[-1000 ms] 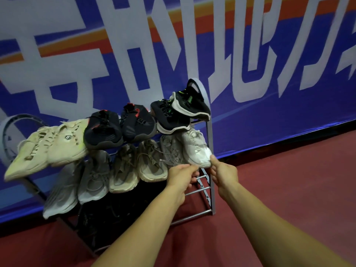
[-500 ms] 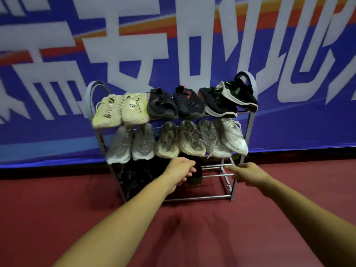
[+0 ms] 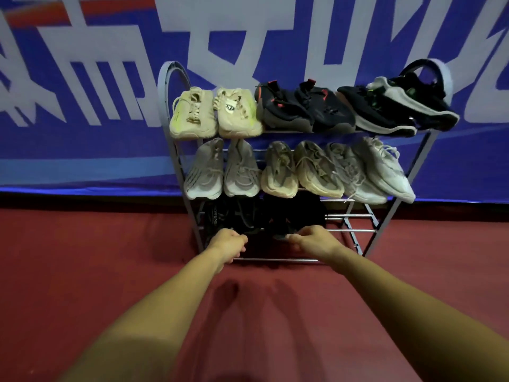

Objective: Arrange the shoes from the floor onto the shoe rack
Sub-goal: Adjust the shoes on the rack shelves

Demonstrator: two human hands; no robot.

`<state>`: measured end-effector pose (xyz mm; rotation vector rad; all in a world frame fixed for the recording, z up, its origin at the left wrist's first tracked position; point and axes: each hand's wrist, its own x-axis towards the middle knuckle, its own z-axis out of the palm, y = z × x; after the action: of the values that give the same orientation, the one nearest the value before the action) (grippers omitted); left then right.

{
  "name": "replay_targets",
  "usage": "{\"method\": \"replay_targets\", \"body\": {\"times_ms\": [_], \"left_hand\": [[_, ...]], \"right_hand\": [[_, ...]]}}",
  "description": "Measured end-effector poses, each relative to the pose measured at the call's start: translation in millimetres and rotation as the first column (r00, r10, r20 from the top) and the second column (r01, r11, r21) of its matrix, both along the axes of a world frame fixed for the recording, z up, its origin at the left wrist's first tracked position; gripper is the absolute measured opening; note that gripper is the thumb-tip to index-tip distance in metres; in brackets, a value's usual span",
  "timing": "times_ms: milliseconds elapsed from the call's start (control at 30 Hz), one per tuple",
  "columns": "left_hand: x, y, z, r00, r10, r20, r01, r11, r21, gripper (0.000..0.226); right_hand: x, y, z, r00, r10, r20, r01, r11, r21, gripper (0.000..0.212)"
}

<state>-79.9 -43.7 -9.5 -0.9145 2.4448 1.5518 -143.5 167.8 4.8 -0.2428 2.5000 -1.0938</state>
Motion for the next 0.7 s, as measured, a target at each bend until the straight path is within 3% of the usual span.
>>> {"method": "replay_targets", "body": {"times_ms": [200,400,500,567,700], "left_hand": [[-27,-46,-28,0.989,0.143,0.024,-0.143,0.99,0.013,0.022],[-36,-74,-70,0.951,0.303,0.06,-0.307,0.947,0.092,0.046],[-41,-80,-84,0.919,0.392,0.051,-0.391,0.883,0.259,0.053],[-46,-81,-89,0.908,0.416,0.048,-0.399,0.824,0.403,0.052],[-54,-81,-92,0.886,0.463,0.008,-0.392,0.741,0.545,0.052]], "right_hand": [[-11,-67,-37,0.99,-0.051,0.135,0.07,0.988,-0.136,0.039],[-17,-116,-77,0.961,-0.159,0.226,0.206,0.957,-0.204,0.038],[-20,-138,-89,0.966,-0.151,0.209,0.199,0.952,-0.233,0.038],[-23,-146,-93,0.966,-0.151,0.208,0.204,0.944,-0.261,0.026],[-24,-144,-90,0.939,-0.12,0.322,0.208,0.944,-0.255,0.024]]}}
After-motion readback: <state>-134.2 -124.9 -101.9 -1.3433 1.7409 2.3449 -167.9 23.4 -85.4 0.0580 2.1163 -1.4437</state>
